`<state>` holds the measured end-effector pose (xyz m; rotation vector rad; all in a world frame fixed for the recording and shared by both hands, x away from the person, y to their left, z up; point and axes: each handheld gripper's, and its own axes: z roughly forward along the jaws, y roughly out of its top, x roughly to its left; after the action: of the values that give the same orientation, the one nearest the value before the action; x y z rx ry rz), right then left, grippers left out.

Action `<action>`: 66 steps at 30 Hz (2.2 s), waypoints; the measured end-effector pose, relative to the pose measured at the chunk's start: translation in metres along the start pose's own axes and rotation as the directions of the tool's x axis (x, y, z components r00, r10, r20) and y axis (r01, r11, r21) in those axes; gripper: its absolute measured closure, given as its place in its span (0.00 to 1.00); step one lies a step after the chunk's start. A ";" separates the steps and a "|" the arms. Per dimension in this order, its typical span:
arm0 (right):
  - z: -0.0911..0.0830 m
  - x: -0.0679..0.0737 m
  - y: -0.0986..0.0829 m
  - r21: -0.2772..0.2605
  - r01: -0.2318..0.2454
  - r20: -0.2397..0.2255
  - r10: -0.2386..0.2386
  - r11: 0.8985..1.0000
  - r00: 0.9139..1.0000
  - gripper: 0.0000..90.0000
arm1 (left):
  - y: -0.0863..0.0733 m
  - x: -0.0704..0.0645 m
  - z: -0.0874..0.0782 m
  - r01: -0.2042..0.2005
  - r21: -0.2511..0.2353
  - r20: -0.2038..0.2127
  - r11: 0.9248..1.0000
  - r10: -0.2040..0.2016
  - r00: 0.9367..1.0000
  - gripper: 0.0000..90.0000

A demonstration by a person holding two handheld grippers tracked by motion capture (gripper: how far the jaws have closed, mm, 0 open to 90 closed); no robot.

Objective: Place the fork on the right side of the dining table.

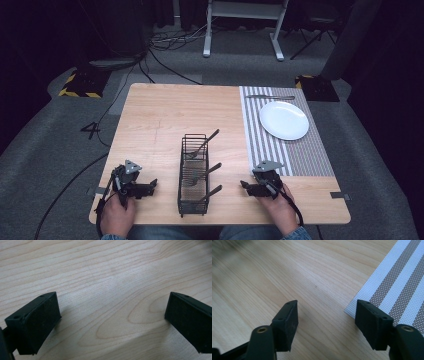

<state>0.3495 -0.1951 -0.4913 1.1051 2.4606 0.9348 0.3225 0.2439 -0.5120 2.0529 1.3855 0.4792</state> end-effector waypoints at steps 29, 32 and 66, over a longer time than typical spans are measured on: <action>-0.051 -0.002 0.134 -0.106 0.012 -0.223 -0.035 0.994 0.974 0.56 | 0.000 0.000 0.000 0.001 -0.001 0.000 1.000 -0.001 1.000 0.00; -0.048 0.001 0.146 -0.105 0.027 -0.222 -0.050 0.994 0.974 0.58 | 0.000 0.000 0.000 0.001 -0.001 0.000 1.000 -0.001 1.000 0.00; -0.023 0.011 0.186 -0.130 -0.026 -0.337 -0.020 0.991 0.941 0.95 | 0.000 0.000 0.000 0.001 -0.001 0.000 1.000 -0.001 1.000 0.00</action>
<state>0.4350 -0.1043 -0.3505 0.9708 2.6106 1.3690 0.3224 0.2438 -0.5120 2.0519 1.3858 0.4793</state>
